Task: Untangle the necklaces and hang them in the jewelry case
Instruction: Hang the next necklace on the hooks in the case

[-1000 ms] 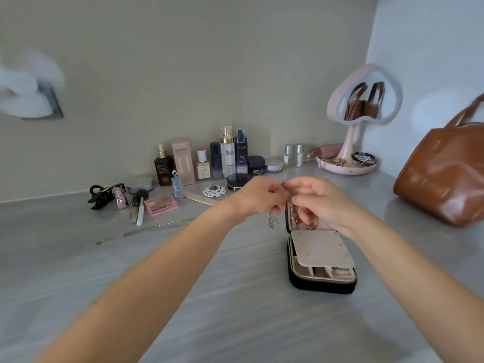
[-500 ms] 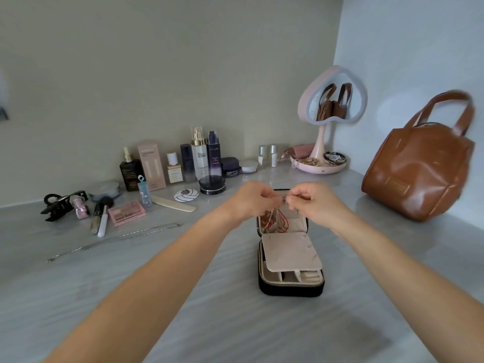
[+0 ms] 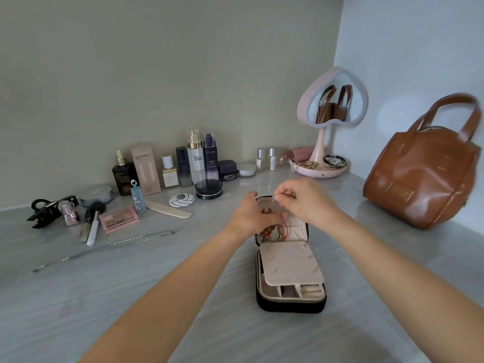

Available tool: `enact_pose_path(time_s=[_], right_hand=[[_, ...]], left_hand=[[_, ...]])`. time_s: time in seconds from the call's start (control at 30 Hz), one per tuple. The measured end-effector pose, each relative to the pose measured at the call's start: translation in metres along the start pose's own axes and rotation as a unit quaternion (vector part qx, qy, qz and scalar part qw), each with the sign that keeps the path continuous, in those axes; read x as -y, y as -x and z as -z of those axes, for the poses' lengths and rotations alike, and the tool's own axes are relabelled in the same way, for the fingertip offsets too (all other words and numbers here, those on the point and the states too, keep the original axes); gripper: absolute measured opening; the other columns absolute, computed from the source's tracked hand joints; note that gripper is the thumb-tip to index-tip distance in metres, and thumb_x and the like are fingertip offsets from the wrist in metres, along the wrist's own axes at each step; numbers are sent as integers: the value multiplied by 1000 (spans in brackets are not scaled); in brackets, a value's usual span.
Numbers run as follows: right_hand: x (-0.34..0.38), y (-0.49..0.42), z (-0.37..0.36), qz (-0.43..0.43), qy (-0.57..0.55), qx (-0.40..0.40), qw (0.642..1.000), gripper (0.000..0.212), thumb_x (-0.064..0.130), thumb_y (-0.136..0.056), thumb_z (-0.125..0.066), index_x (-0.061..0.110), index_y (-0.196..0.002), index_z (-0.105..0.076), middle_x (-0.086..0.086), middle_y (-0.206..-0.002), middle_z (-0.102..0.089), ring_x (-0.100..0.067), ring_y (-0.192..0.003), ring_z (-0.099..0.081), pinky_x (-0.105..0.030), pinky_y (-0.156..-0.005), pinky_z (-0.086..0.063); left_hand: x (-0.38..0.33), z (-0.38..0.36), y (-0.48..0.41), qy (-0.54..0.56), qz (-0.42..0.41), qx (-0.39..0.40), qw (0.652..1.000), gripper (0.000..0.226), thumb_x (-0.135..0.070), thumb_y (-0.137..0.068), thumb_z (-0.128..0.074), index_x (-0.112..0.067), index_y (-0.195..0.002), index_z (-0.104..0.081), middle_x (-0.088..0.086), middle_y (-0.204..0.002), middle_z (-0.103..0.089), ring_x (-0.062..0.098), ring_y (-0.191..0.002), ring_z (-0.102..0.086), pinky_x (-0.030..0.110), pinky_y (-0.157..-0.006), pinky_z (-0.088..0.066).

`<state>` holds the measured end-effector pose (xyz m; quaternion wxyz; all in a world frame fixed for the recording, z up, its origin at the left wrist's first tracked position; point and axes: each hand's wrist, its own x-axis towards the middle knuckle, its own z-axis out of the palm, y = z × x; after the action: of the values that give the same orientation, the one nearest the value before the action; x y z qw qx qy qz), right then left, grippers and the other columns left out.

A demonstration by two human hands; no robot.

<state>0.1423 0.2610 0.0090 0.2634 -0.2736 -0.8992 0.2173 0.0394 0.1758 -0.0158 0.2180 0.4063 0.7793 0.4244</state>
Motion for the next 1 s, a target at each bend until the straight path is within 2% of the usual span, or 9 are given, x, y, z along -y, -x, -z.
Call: enact_pose_path(time_s=[0.07, 0.17, 0.23, 0.33, 0.63, 0.8, 0.87, 0.93, 1.0], right_hand=[[-2, 1, -4, -2, 29, -1, 1000, 11, 20, -84, -60, 21, -86, -71, 5, -83, -70, -14, -81, -63, -29, -76, -50], [-5, 5, -6, 10, 67, -22, 997, 14, 20, -84, -60, 18, -87, -73, 2, -87, -73, -16, -80, -64, -28, -71, -49], [-8, 5, -7, 21, 78, -30, 996, 15, 20, -83, -59, 16, -84, -74, -1, -85, -74, -20, -80, -65, -32, -70, -52], [-8, 5, -9, 24, 76, -31, 996, 16, 18, -82, -60, 14, -81, -75, -4, -82, -74, -22, -78, -66, -36, -69, -53], [-11, 5, -14, -40, 4, -99, 994, 7, 15, -78, -68, 10, -80, -73, -3, -79, -73, -18, -78, -66, -29, -73, -52], [-17, 15, -20, -37, 39, -117, 992, 5, 15, -79, -64, 14, -74, -68, -2, -74, -70, -23, -74, -65, -36, -65, -54], [-18, 23, -23, -21, 57, -119, 991, 5, 15, -79, -63, 14, -76, -67, -5, -76, -70, -25, -73, -64, -38, -64, -54], [-20, 31, -25, -16, 58, -119, 991, 4, 15, -80, -63, 14, -77, -67, -5, -79, -69, -26, -74, -63, -38, -65, -54], [-21, 37, -26, -27, 54, -91, 994, 4, 18, -80, -64, 16, -80, -68, -3, -80, -71, -23, -78, -64, -37, -69, -54]], left_hand=[[2, -6, -4, 17, -8, -23, 1000, 81, -31, -77, -72, -9, -141, -27, 9, -140, -45, 20, -123, -47, 25, -92, -39], [5, -10, -6, 41, -24, -57, 997, 53, -23, -80, -67, -7, -126, -45, 9, -116, -61, 15, -91, -55, 26, -76, -45], [6, -9, -8, 46, -33, -62, 996, 44, -20, -81, -66, -7, -119, -49, 4, -101, -60, 15, -86, -55, 27, -73, -46], [9, -7, -8, 46, -44, -63, 996, 36, -18, -82, -63, -8, -115, -52, -1, -92, -56, 14, -85, -55, 26, -71, -47], [12, -8, -10, 71, -43, -78, 993, 36, -21, -84, -63, -9, -116, -50, -3, -89, -53, 11, -80, -53, 14, -58, -41], [12, -9, -9, 68, -39, -78, 994, 41, -24, -85, -62, -9, -120, -47, 1, -95, -58, 13, -83, -54, 23, -68, -47], [13, -8, -6, 63, -39, -61, 995, 44, -23, -85, -61, -9, -124, -44, 6, -106, -60, 12, -86, -54, 20, -68, -46], [15, -6, 0, 71, -43, -31, 996, 51, -20, -84, -64, -10, -128, -40, 2, -104, -56, 10, -89, -52, 14, -64, -43], [19, -2, 5, 77, -46, -10, 996, 57, -16, -82, -66, -11, -131, -38, -1, -105, -53, 10, -93, -52, 17, -72, -43]])
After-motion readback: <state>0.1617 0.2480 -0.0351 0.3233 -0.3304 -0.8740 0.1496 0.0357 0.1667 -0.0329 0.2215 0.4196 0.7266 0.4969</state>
